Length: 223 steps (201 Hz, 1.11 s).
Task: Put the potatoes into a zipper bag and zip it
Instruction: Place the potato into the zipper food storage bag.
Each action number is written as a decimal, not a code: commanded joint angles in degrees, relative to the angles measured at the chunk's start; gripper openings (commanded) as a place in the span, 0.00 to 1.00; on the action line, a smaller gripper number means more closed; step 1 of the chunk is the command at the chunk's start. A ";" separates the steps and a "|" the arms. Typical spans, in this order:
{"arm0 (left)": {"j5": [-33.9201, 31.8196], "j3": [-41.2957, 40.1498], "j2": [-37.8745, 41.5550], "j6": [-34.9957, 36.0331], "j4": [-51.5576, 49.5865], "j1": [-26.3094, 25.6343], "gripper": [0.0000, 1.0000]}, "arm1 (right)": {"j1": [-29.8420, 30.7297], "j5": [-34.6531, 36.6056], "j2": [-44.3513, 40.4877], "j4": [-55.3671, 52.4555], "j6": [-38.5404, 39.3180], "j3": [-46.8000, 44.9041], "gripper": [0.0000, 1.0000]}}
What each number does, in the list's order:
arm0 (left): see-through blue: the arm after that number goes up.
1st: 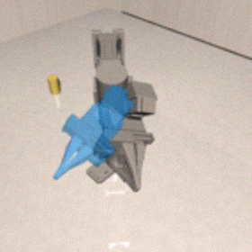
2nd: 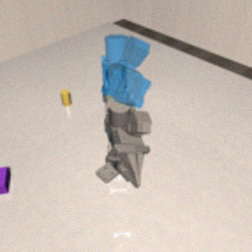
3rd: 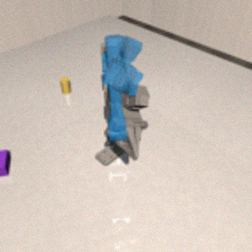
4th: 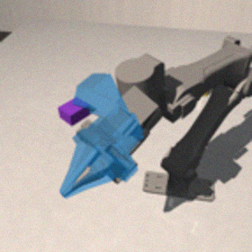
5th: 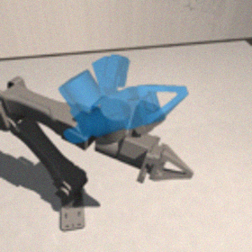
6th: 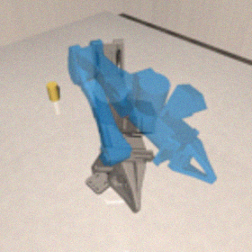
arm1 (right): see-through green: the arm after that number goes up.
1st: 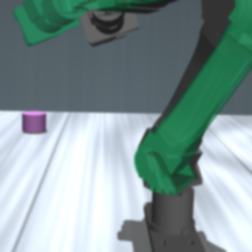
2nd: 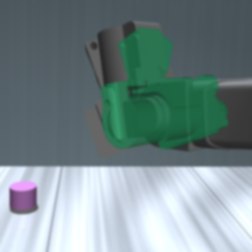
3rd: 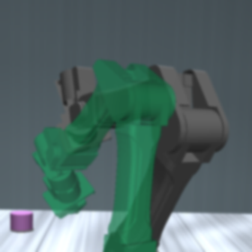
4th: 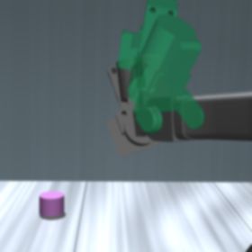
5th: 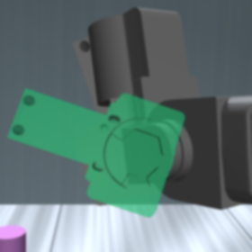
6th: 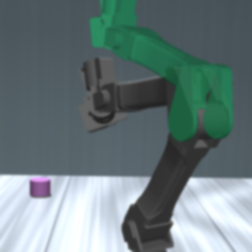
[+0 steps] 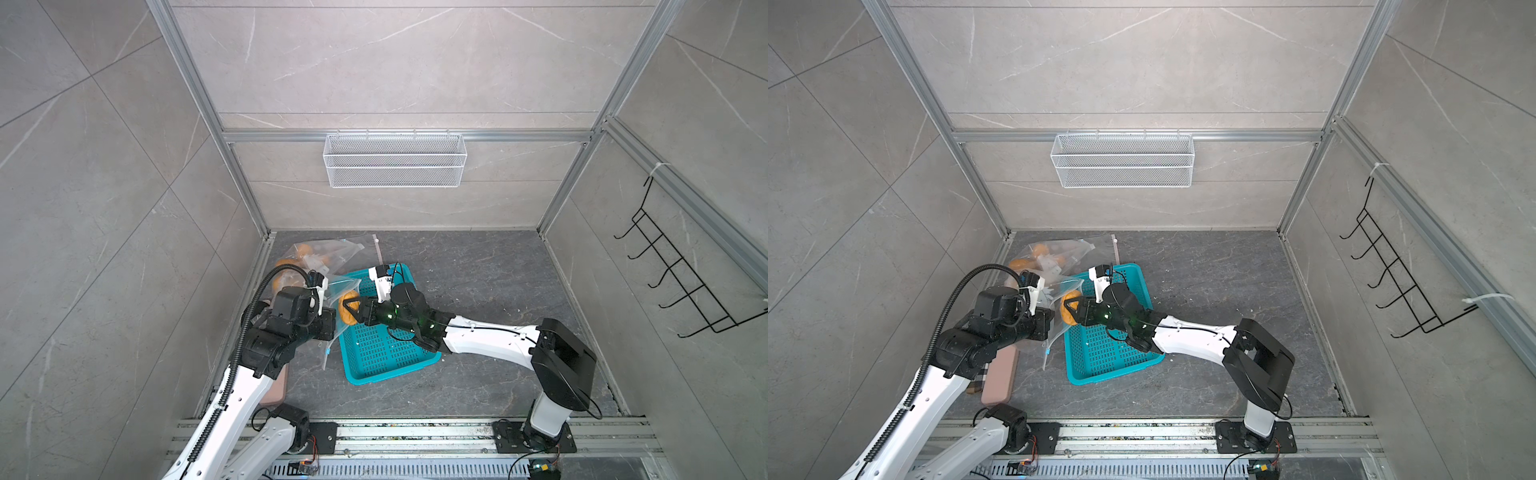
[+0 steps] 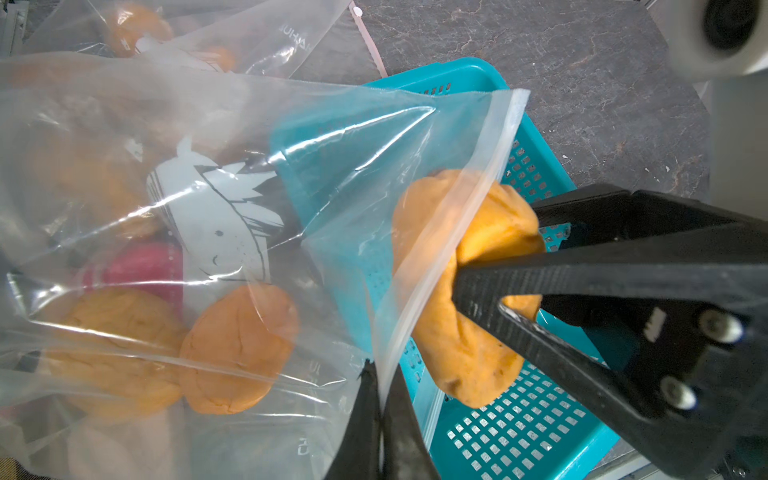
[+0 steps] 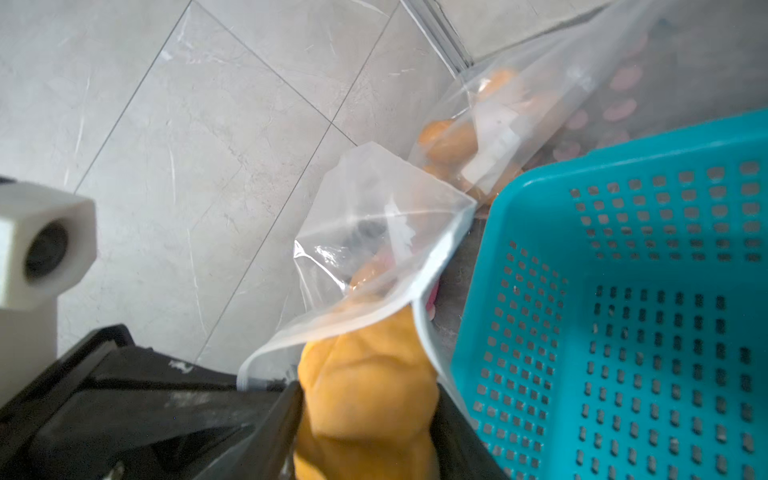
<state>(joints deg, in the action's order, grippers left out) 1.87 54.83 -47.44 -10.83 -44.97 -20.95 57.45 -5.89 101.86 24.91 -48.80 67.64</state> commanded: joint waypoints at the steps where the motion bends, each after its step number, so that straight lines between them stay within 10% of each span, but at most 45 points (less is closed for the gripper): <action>1: 1.05 0.32 0.26 0.86 0.15 0.21 0.00 | 0.44 2.84 2.70 -2.33 -8.41 2.61 0.48; 126: 2.39 0.12 -0.05 1.07 0.64 0.21 0.00 | 0.65 2.49 2.29 -7.33 -9.92 5.16 0.63; 223: 0.61 0.33 0.29 1.05 0.32 0.17 0.00 | 0.56 9.46 -20.47 -21.20 35.86 -1.51 0.62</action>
<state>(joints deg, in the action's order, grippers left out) 3.09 54.83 -47.66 -10.83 -44.97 -20.95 57.80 -2.04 87.37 9.15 -28.16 68.47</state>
